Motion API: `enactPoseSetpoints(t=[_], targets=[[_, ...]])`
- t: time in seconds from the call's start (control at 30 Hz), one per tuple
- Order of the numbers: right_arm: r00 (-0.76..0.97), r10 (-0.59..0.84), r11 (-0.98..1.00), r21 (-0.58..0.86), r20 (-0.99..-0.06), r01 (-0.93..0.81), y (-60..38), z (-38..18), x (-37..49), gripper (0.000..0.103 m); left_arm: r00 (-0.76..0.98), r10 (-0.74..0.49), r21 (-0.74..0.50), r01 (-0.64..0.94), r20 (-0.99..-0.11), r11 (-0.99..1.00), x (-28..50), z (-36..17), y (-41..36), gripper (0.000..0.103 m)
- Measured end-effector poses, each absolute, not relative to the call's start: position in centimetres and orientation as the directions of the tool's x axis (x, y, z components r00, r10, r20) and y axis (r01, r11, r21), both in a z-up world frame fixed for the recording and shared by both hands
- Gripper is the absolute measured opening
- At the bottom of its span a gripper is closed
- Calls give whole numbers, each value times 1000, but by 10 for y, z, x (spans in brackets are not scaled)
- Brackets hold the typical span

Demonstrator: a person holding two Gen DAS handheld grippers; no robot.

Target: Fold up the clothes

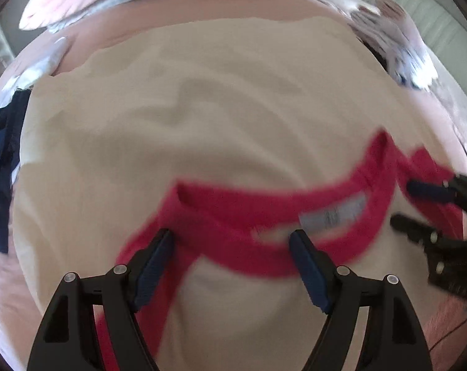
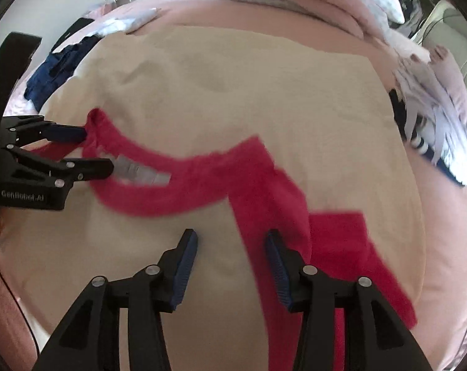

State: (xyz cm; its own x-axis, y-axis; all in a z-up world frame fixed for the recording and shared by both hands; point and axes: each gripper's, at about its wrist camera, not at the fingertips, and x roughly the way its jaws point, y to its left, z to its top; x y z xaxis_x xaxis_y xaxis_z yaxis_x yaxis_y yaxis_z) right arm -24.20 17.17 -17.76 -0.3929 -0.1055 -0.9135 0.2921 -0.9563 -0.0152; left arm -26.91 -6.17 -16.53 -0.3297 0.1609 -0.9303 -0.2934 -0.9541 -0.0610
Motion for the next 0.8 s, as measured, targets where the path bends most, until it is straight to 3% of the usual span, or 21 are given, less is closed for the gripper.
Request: enactPoseSetpoints(t=[0.13, 0.3, 0.47, 0.63, 0.8], targets=[[-424, -89, -984, 13, -901, 180, 184, -162, -251, 47, -392, 172, -88, -222, -904, -971, -257, -127, -73, 77], [-486, -219, -969, 133, -846, 206, 183, -128, -205, 50, -458, 179, -88, -212, -871, -973, -185, -98, -82, 77], [-488, -241, -949, 99, -839, 299, 141, -142, -156, 50, -663, 85, 101, -236, -744, -966, -123, -118, -64, 76], [-498, -171, -965, 43, -850, 258, 138, -167, -136, 50, -571, 61, 114, -266, -819, -957, -123, -169, -56, 77], [-508, -80, -973, -43, -857, 227, 150, -171, -129, 50, -573, 65, 96, -245, -817, -965, -119, -171, -67, 78]])
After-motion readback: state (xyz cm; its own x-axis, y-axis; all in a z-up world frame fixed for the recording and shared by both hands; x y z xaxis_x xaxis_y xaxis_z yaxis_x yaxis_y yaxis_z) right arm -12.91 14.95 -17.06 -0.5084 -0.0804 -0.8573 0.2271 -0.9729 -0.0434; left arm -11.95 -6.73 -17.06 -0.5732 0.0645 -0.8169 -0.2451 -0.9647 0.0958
